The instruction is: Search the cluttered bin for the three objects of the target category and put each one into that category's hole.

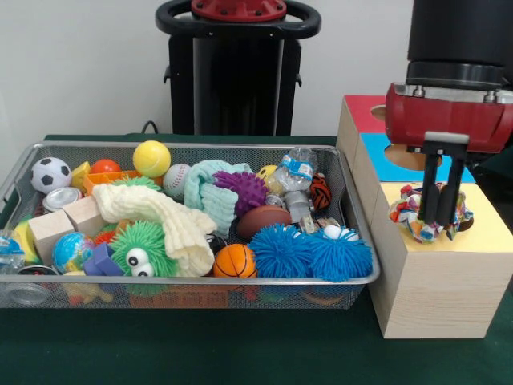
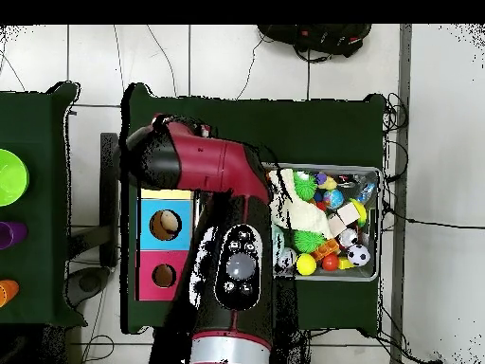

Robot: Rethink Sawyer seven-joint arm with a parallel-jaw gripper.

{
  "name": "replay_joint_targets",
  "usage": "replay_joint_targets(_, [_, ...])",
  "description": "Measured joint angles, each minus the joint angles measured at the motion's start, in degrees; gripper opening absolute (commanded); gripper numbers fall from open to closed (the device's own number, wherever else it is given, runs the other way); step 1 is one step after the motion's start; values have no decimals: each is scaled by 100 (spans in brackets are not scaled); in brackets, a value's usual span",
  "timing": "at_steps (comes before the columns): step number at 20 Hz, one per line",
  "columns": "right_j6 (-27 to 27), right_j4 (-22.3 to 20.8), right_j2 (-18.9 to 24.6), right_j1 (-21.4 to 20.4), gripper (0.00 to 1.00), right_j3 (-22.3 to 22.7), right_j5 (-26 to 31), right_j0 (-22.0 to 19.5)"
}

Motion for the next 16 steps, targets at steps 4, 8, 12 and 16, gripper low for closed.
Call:
replay_joint_targets(4, [0,12,5,-79,0,224,-32,-95])
replay_joint_targets(8, [0,13,16,-163,0,370,-32,-177])
replay_joint_targets(12, [0,13,36,-240,0,500,-38,-250])
replay_joint_targets(16, [0,12,45,-289,0,612,-90,-283])
